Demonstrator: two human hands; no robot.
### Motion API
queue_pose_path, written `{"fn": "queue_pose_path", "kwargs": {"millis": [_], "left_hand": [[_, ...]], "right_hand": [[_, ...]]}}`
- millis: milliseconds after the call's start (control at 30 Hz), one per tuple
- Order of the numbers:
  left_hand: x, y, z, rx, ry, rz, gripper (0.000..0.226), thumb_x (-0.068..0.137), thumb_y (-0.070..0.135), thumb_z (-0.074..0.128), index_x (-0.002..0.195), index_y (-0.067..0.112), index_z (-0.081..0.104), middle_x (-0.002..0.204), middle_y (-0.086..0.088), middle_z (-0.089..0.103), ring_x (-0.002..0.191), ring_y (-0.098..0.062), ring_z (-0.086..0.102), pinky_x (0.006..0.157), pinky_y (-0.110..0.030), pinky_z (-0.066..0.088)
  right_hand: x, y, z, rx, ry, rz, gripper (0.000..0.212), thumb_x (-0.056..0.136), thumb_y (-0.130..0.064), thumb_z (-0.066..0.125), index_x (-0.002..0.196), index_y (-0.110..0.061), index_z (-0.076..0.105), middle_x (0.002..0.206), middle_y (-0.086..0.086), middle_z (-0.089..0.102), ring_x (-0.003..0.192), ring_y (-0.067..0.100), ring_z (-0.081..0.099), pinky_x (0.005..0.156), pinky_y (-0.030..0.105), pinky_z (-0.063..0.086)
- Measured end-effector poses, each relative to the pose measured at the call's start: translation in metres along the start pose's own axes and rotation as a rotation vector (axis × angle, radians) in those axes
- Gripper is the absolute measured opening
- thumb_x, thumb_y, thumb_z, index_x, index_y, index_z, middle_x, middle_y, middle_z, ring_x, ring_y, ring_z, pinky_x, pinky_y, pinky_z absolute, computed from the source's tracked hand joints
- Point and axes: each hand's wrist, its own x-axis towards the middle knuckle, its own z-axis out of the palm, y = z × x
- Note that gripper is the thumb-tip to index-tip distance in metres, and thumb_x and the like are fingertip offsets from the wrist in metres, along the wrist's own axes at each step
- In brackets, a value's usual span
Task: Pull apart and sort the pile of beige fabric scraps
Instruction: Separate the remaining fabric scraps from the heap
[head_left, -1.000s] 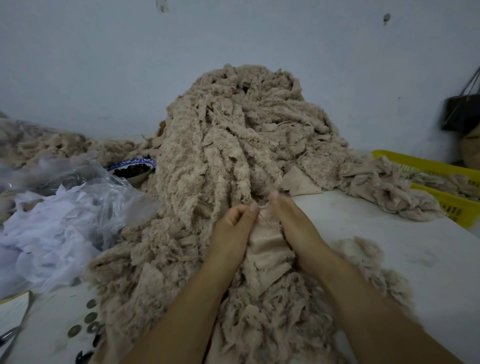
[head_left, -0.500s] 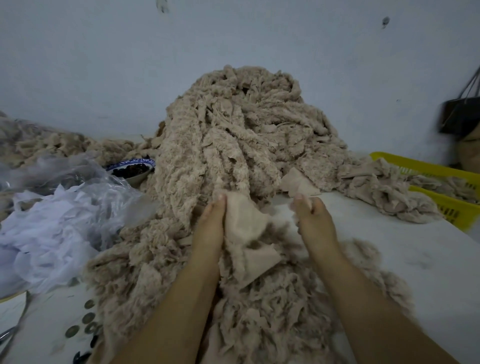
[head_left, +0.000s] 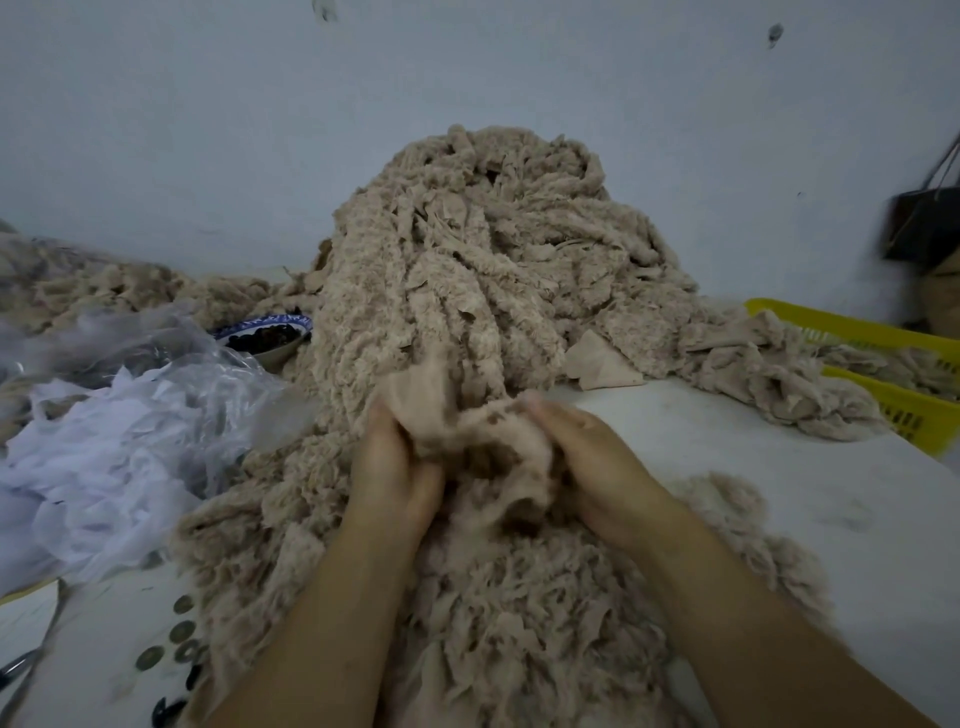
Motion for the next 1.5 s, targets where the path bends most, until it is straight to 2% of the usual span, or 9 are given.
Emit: {"fn": "queue_pose_path", "kwargs": {"millis": [67,233,300,400,567,800,967,1333,1500], "left_hand": [[-0.009,-0.01,0.004,0.482,-0.079,0.21,0.028,0.106,0.032,0.044,0.105,0.016,0.067,0.088,0.006,0.074,0.08,-0.005,0.068,0.07,-0.019,0.054],[-0.028,-0.035,0.007,1.158,-0.551,0.301,0.046,0.076,0.076,0.06,0.116,0.076,0.038,0.125,0.043,0.05,0.118,0.021,0.047,0.086,-0.003,0.044],[-0.026,-0.039,0.004,1.217,-0.508,0.342,0.035,0.086,0.057,0.067,0.117,0.061,0.052,0.109,0.046,0.056,0.103,0.02,0.055,0.075,0.0,0.042],[-0.016,-0.038,0.001,1.031,-0.159,0.355,0.017,0.099,0.031,0.058,0.09,0.025,0.071,0.078,0.022,0.071,0.076,-0.002,0.065,0.066,-0.016,0.049],[-0.014,-0.021,0.004,0.434,-0.098,-0.035,0.029,0.101,0.028,0.055,0.095,0.014,0.079,0.106,-0.014,0.076,0.099,-0.028,0.074,0.077,-0.04,0.062],[-0.015,-0.023,0.005,0.48,-0.011,0.068,0.025,0.098,0.033,0.061,0.103,0.013,0.075,0.104,-0.017,0.075,0.102,-0.033,0.072,0.086,-0.045,0.06],[-0.011,-0.02,0.0,0.562,0.091,0.254,0.021,0.098,0.036,0.061,0.085,0.026,0.073,0.083,0.005,0.078,0.079,-0.012,0.074,0.064,-0.028,0.06],[-0.015,-0.017,0.008,0.279,-0.046,-0.019,0.035,0.105,0.031,0.047,0.124,0.007,0.065,0.115,-0.017,0.073,0.108,-0.03,0.07,0.088,-0.041,0.059],[-0.015,-0.017,0.008,0.29,0.003,0.009,0.04,0.104,0.033,0.049,0.126,0.003,0.064,0.114,-0.021,0.072,0.106,-0.034,0.07,0.088,-0.044,0.06]], "right_hand": [[0.0,-0.009,-0.004,0.197,-0.001,0.025,0.05,0.081,-0.046,0.063,0.099,0.0,0.072,0.09,0.019,0.075,0.082,0.026,0.073,0.071,0.033,0.061],[0.004,-0.009,-0.002,0.139,0.251,0.026,0.045,0.096,-0.048,0.055,0.109,-0.008,0.072,0.097,0.018,0.076,0.088,0.029,0.074,0.072,0.037,0.061],[0.006,-0.006,-0.003,0.126,0.283,0.005,0.041,0.098,-0.046,0.054,0.107,-0.01,0.072,0.095,0.015,0.076,0.088,0.027,0.075,0.075,0.037,0.059],[0.008,-0.003,-0.004,0.078,0.284,-0.044,0.028,0.1,-0.038,0.056,0.102,-0.016,0.072,0.086,0.004,0.077,0.078,0.017,0.074,0.064,0.028,0.056],[0.011,-0.004,-0.011,0.122,0.32,-0.144,0.024,0.104,-0.026,0.049,0.092,-0.018,0.068,0.061,-0.007,0.053,0.048,0.006,0.046,0.045,0.021,0.039],[0.005,0.002,-0.005,-0.307,0.128,-0.194,0.058,0.071,-0.089,0.049,0.093,-0.036,0.058,0.085,-0.015,0.065,0.078,0.004,0.063,0.073,0.023,0.051],[0.007,0.011,-0.003,-0.677,0.099,-0.188,0.032,0.096,-0.052,0.053,0.083,-0.023,0.051,0.069,-0.002,0.058,0.057,0.003,0.048,0.058,0.026,0.041],[0.012,0.002,-0.004,0.11,0.153,0.019,0.058,0.084,-0.07,0.053,0.109,-0.02,0.069,0.112,0.002,0.074,0.107,0.018,0.069,0.095,0.041,0.055],[0.006,0.008,0.004,-0.33,0.017,-0.131,0.039,0.084,-0.064,0.064,0.114,-0.039,0.062,0.109,-0.02,0.072,0.098,-0.003,0.068,0.076,0.011,0.053]]}}
